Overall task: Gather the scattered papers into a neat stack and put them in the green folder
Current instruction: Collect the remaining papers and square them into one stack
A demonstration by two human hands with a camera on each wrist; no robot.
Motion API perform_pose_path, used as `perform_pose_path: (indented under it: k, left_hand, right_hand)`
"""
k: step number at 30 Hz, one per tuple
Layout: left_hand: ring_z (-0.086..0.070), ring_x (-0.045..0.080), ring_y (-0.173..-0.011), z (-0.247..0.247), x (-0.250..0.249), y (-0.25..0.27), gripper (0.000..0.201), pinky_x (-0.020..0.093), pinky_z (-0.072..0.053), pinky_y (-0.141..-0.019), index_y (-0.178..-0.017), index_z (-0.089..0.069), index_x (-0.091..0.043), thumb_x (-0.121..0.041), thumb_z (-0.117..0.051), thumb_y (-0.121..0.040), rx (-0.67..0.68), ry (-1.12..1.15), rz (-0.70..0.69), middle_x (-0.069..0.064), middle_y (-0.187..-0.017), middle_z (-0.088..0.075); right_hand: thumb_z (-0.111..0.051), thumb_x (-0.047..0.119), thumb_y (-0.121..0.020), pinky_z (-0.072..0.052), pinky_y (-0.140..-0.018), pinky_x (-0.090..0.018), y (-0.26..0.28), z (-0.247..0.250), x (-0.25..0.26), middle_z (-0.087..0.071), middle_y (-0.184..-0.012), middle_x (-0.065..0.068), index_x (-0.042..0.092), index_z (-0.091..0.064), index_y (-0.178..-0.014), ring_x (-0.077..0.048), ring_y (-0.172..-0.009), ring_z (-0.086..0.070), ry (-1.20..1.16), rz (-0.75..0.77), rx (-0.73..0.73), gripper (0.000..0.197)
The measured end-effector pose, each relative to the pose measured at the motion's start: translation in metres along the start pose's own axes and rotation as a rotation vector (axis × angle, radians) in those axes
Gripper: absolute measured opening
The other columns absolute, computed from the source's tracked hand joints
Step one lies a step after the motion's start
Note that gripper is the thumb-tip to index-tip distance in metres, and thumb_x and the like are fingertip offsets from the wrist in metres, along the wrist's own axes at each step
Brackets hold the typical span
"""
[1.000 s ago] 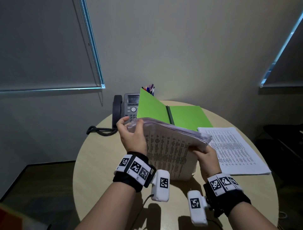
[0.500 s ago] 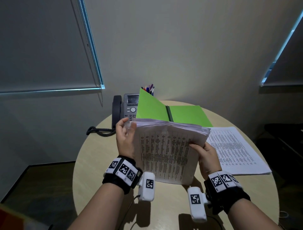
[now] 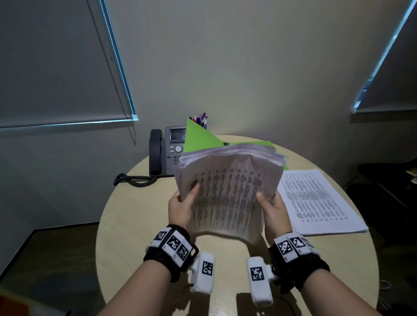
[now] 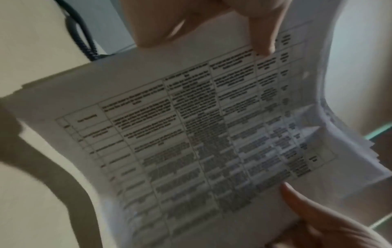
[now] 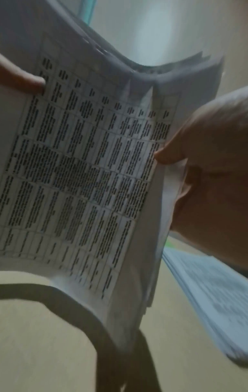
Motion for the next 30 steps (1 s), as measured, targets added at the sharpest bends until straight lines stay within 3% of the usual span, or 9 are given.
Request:
perform_pose_path:
  k: [3, 7, 11, 15, 19, 22, 25, 28, 30]
  left_hand:
    - [-0.066, 0.021, -0.083, 0.005, 0.000, 0.006, 0.012, 0.033, -0.053, -0.082, -0.092, -0.069, -0.012, -0.015, -0.070, -0.081, -0.008, 0.040, -0.016, 0.003, -0.086, -0.072]
    - [-0.068, 0.027, -0.090, 0.017, 0.018, 0.004, 0.015, 0.038, -0.054, -0.086, -0.087, -0.067, -0.017, -0.014, -0.076, -0.075, -0.010, -0.068, 0.011, 0.008, -0.094, -0.073]
    - [-0.066, 0.023, -0.082, 0.017, 0.017, 0.000, 0.015, 0.022, -0.057, -0.069, -0.086, -0.066, -0.011, -0.002, -0.072, -0.076, 0.061, -0.095, -0.021, 0.008, -0.087, -0.071]
    - [-0.064, 0.012, -0.074, 0.017, 0.015, 0.002, 0.018, 0.014, -0.053, -0.061, -0.079, -0.066, -0.013, 0.004, -0.071, -0.075, 0.112, -0.130, -0.060, -0.006, -0.072, -0.071]
    - [-0.064, 0.014, -0.076, 0.019, 0.017, 0.001, 0.017, 0.025, -0.049, -0.067, -0.079, -0.067, -0.013, 0.002, -0.073, -0.074, 0.136, -0.131, -0.055, -0.011, -0.063, -0.073]
    - [-0.063, 0.013, -0.075, 0.016, 0.014, 0.002, 0.017, 0.025, -0.047, -0.066, -0.078, -0.066, -0.014, 0.000, -0.074, -0.074, 0.173, -0.126, -0.072, -0.011, -0.063, -0.072]
    - [-0.065, 0.006, -0.073, 0.013, 0.010, 0.003, 0.019, 0.022, -0.047, -0.066, -0.079, -0.066, -0.014, -0.014, -0.075, -0.062, 0.214, -0.131, -0.093, -0.012, -0.067, -0.073]
    - [-0.067, 0.002, -0.071, 0.012, 0.011, 0.001, 0.017, 0.022, -0.047, -0.067, -0.081, -0.066, -0.015, -0.006, -0.077, -0.071, 0.231, -0.148, -0.090, -0.013, -0.068, -0.074]
    - [-0.065, 0.007, -0.071, 0.012, 0.013, 0.000, 0.015, 0.023, -0.045, -0.066, -0.078, -0.066, -0.014, -0.006, -0.077, -0.071, 0.220, -0.147, -0.081, -0.014, -0.063, -0.073]
  right_hand:
    - [-0.047, -0.010, -0.090, -0.047, -0.089, -0.034, 0.004, -0.009, 0.012, -0.065, -0.100, 0.000, 0.020, -0.055, -0.102, -0.013, -0.091, -0.062, 0.010, 0.037, 0.038, 0.033]
    - [-0.047, 0.007, -0.096, -0.047, -0.092, -0.042, 0.015, -0.009, 0.019, -0.064, -0.097, -0.002, 0.023, -0.056, -0.095, -0.022, -0.097, -0.059, 0.087, 0.076, 0.041, 0.018]
    - [-0.046, 0.026, -0.097, -0.053, -0.073, -0.019, 0.019, -0.007, 0.055, -0.067, -0.096, 0.002, 0.020, -0.060, -0.100, -0.010, -0.087, -0.064, -0.025, 0.182, -0.013, 0.015]
    - [-0.065, 0.064, -0.068, -0.043, -0.069, -0.035, 0.014, 0.000, 0.089, -0.058, -0.071, 0.001, 0.023, -0.058, -0.072, -0.016, -0.070, -0.051, 0.026, 0.346, -0.133, 0.042]
    - [-0.065, 0.060, -0.061, -0.036, -0.065, -0.029, 0.000, 0.008, 0.090, -0.051, -0.061, 0.004, 0.013, -0.056, -0.062, -0.014, -0.063, -0.042, 0.144, 0.309, -0.245, 0.048]
    - [-0.065, 0.040, -0.072, -0.037, -0.070, -0.029, -0.003, 0.013, 0.089, -0.050, -0.062, 0.008, 0.022, -0.052, -0.061, -0.006, -0.060, -0.043, 0.151, 0.315, -0.265, 0.025]
    - [-0.061, 0.018, -0.086, -0.039, -0.079, -0.028, 0.000, 0.010, 0.098, -0.054, -0.075, 0.012, 0.027, -0.054, -0.073, 0.005, -0.068, -0.048, 0.155, 0.393, -0.221, 0.017]
    - [-0.060, 0.025, -0.082, -0.044, -0.075, -0.022, 0.006, 0.001, 0.099, -0.057, -0.082, 0.008, 0.026, -0.056, -0.086, 0.000, -0.073, -0.053, 0.064, 0.420, -0.074, 0.006]
    - [-0.069, 0.025, -0.073, -0.051, -0.069, -0.018, 0.009, 0.001, 0.084, -0.061, -0.089, 0.004, 0.020, -0.054, -0.102, -0.001, -0.074, -0.061, 0.007, 0.362, 0.044, 0.033]
Point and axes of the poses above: each hand's wrist, its own y-axis away from the middle knuckle, its own z-axis out of the back of the hand, x = y × z, the point moved 8 cm from there along -y, towards the middle knuckle
